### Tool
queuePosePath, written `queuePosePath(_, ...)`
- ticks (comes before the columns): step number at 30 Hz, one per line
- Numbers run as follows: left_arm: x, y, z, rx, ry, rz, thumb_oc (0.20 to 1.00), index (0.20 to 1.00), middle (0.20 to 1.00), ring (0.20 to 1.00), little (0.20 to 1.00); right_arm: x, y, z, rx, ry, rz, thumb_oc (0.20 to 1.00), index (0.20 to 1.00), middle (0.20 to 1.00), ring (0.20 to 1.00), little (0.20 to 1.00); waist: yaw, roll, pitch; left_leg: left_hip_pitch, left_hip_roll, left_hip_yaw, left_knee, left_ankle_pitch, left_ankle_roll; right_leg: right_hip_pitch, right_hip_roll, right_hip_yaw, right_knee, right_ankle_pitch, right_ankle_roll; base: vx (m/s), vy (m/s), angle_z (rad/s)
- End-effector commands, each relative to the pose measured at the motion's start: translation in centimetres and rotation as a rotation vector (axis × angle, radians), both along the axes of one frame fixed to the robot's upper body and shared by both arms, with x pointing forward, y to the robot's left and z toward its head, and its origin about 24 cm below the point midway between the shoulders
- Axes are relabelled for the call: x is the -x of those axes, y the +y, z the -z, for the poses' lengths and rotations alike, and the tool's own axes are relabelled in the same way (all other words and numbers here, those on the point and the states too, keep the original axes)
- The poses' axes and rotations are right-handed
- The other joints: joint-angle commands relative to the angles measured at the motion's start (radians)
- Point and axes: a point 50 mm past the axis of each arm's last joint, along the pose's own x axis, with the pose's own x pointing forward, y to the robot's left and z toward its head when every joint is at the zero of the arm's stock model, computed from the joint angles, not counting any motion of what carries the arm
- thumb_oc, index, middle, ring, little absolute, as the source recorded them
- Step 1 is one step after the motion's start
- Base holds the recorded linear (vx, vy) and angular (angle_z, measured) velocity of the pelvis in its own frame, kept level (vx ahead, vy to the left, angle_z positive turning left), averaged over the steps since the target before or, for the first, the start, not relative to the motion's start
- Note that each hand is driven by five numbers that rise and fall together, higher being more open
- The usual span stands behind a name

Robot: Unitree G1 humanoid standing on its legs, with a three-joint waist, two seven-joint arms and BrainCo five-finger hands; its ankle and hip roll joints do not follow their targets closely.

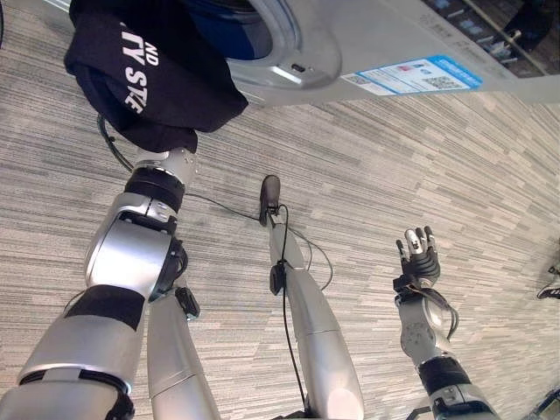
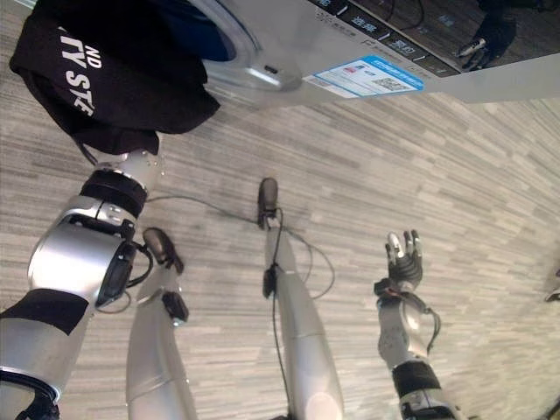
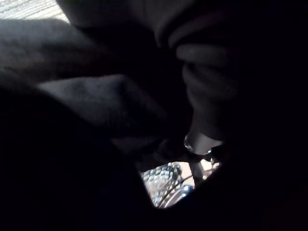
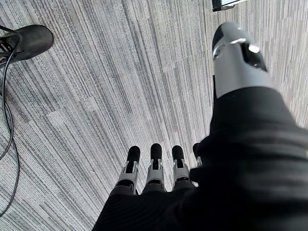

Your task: Grab the laundry basket,head to the washer,open it,put in the laundry and shut it.

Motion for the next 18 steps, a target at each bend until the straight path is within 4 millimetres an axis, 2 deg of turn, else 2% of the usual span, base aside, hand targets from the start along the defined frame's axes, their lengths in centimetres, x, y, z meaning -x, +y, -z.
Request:
queuePosePath(1, 1.1, 1.8, -4.2, -0.064, -0.122, -0.045, 0.2, 0.2, 0.2, 0.2, 0.2, 2.4, -3.7, -0.2, 0.037, -0.019, 0.104, 1.0, 1.0, 1.0, 1.0, 1.0, -0.061, 0.063, 0.0, 0.158, 0.051, -0.067, -0.107, -0.044, -0.028, -0.003, 0.018, 0.118, 0.237, -0.297, 0.073, 0.04, -0.103, -0.03)
queuePosePath(3, 1.2, 2.1, -4.6, -0.082, -0.124, -0.054, 0.2, 0.2, 0.2, 0.2, 0.2, 2.5, -3.9, -0.1, 0.041, -0.013, 0.108, 1.0, 1.0, 1.0, 1.0, 1.0, -0.063, 0.063, -0.001, 0.162, 0.055, -0.067, -0.105, -0.048, -0.029, -0.004, 0.025, 0.119, 0.245, -0.303, 0.07, 0.04, -0.082, -0.05)
queuePosePath(9, 2.1, 3.0, -7.7, -0.151, -0.163, -0.083, 0.2, 0.2, 0.2, 0.2, 0.2, 3.1, -4.8, -0.4, 0.065, -0.019, 0.102, 1.0, 1.0, 1.0, 1.0, 1.0, -0.08, 0.066, -0.004, 0.197, 0.078, -0.064, -0.126, -0.044, -0.047, 0.016, 0.056, 0.112, 0.234, -0.316, 0.062, 0.06, -0.1, -0.04)
queuePosePath(12, 2.7, 3.6, -9.7, -0.187, -0.185, -0.113, 0.2, 0.2, 0.2, 0.2, 0.2, 3.8, -5.9, -1.0, 0.087, -0.037, 0.129, 1.0, 1.0, 1.0, 1.0, 1.0, -0.09, 0.075, -0.01, 0.243, 0.081, -0.052, -0.186, -0.019, -0.062, 0.041, 0.077, 0.112, 0.203, -0.318, 0.061, 0.07, -0.096, -0.03)
queuePosePath(18, 3.2, 3.9, -11.2, -0.254, -0.169, -0.151, 0.2, 0.2, 0.2, 0.2, 0.2, 4.6, -7.7, -2.0, 0.107, -0.061, 0.18, 1.0, 1.0, 1.0, 1.0, 1.0, -0.091, 0.089, -0.017, 0.295, 0.079, -0.038, -0.256, 0.013, -0.068, 0.058, 0.1, 0.122, 0.18, -0.326, 0.058, 0.04, -0.037, 0.0)
